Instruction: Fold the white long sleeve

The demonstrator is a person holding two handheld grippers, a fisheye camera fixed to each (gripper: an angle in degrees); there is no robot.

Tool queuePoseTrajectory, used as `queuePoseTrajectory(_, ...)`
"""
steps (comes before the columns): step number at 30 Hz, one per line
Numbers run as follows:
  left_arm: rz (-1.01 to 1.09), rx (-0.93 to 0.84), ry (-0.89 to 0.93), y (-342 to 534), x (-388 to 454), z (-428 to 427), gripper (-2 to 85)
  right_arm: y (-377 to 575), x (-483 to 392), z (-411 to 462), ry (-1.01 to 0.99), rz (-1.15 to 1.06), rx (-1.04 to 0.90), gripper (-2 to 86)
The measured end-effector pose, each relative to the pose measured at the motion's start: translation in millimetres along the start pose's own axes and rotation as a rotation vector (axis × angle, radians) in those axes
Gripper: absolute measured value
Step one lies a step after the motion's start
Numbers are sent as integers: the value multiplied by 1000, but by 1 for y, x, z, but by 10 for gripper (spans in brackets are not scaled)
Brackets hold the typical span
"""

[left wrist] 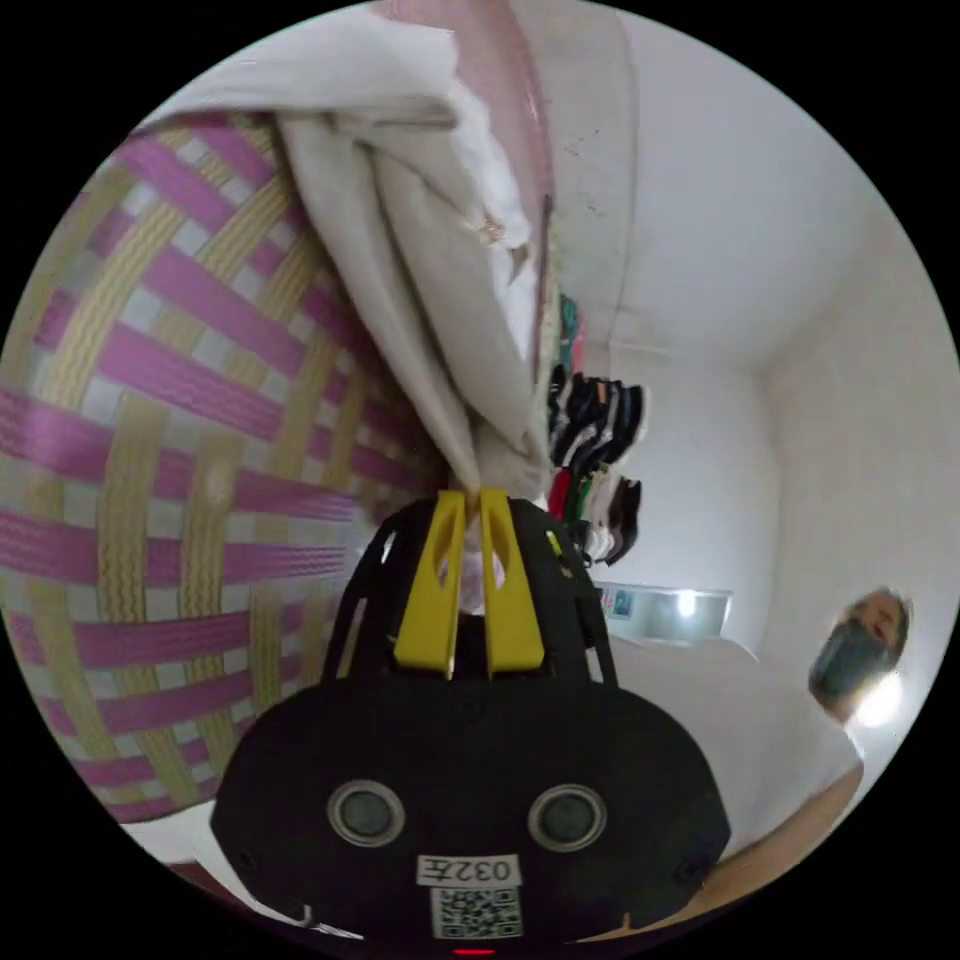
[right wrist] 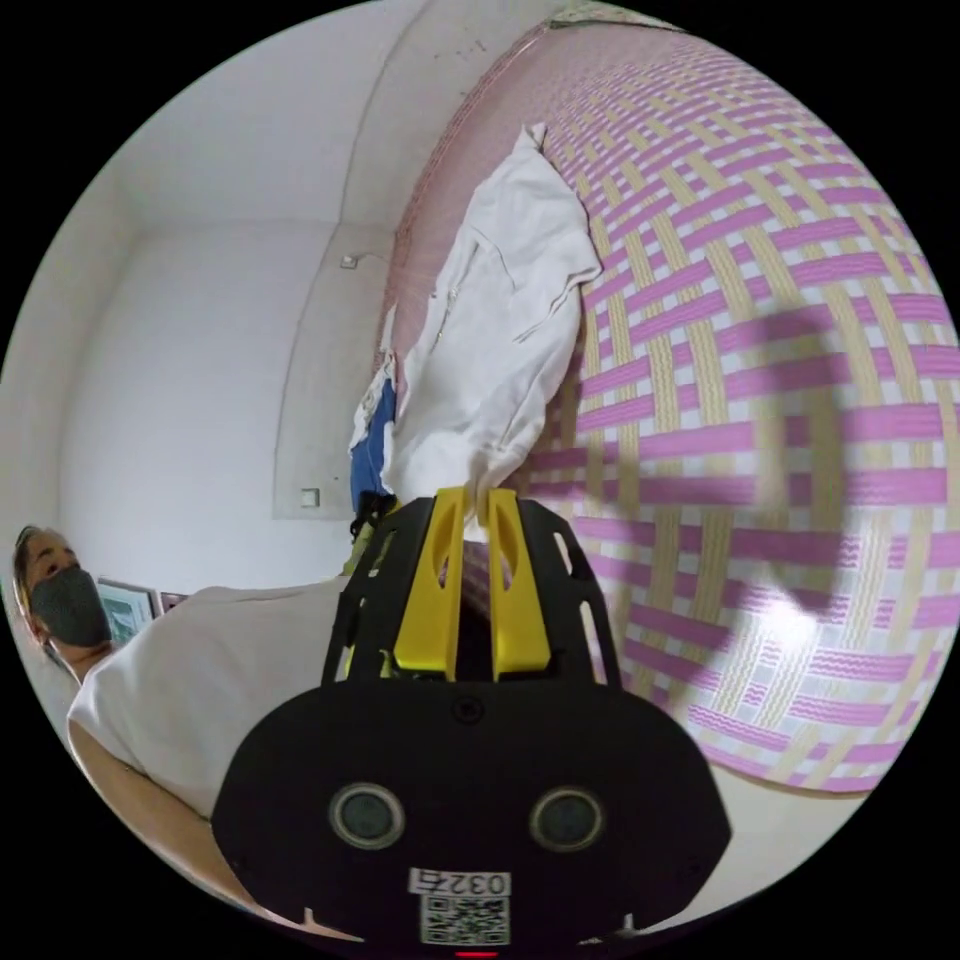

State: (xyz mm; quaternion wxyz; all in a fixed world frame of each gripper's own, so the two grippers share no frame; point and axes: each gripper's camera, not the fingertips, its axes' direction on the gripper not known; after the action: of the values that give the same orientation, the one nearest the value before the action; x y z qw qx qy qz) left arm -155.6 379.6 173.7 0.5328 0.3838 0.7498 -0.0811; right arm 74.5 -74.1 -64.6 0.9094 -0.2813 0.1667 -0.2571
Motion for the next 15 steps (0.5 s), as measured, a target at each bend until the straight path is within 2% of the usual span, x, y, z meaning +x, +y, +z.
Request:
queuePoseTrajectory(3,241,9,154,31,31,-55,-15,22,4,-12,-11,-6,77,42)
queuePoseTrajectory(5,308,-11,133,53,35,-104,-16,37,9,-14,35,11,98,39)
queuePoseTrajectory(7,193,10,-47,74,20,-153,-15,51,19,-9,83,47,100,27)
queuePoseTrajectory(9,-25,-68,-222,91,-10,-178,-10,67,30,15,122,91,54,9)
queuePoseTrajectory(12,-38,-61,-127,105,-9,-183,21,86,32,51,195,99,25,22)
queuePoseTrajectory(15,-38,2,-161,124,2,-197,70,106,27,72,206,105,50,75)
